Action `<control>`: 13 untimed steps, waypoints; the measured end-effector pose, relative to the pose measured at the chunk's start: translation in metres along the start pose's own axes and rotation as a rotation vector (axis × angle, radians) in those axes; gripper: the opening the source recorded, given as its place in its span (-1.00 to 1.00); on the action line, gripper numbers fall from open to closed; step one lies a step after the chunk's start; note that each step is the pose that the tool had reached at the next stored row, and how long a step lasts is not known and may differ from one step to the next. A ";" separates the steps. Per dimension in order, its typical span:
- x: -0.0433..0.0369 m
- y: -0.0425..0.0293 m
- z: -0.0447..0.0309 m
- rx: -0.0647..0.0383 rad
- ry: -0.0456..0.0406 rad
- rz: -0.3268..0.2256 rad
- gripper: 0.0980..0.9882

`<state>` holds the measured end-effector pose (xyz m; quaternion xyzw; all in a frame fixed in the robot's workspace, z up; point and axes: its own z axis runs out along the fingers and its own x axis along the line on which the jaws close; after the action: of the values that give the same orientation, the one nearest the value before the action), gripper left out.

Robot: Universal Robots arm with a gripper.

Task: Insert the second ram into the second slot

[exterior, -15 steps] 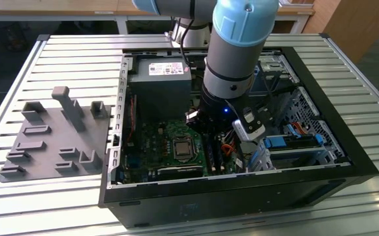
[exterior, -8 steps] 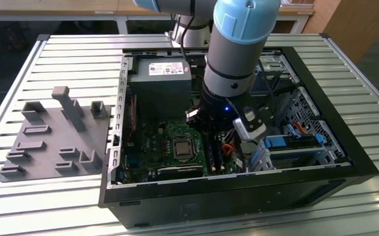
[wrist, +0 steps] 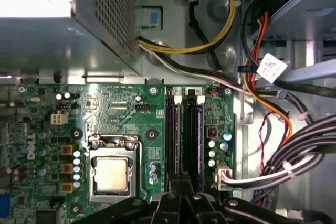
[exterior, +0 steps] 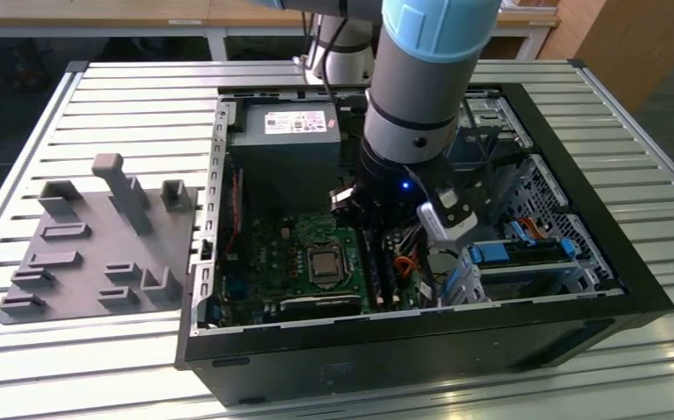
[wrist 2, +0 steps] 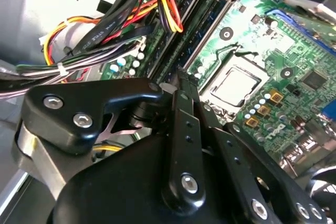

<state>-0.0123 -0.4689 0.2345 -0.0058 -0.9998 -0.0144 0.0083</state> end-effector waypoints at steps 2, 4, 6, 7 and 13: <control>0.0001 0.0001 -0.0035 0.000 0.0000 0.000 -0.98; 0.0003 0.0001 -0.0058 0.000 0.0001 0.000 -0.98; 0.0003 0.0002 -0.0072 0.000 0.0000 0.000 -0.98; 0.0004 0.0002 -0.0081 0.000 0.0000 0.000 -0.98; 0.0015 0.0003 -0.0126 -0.002 0.0000 0.000 -0.98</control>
<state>-0.0135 -0.4689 0.2471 -0.0058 -0.9998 -0.0152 0.0083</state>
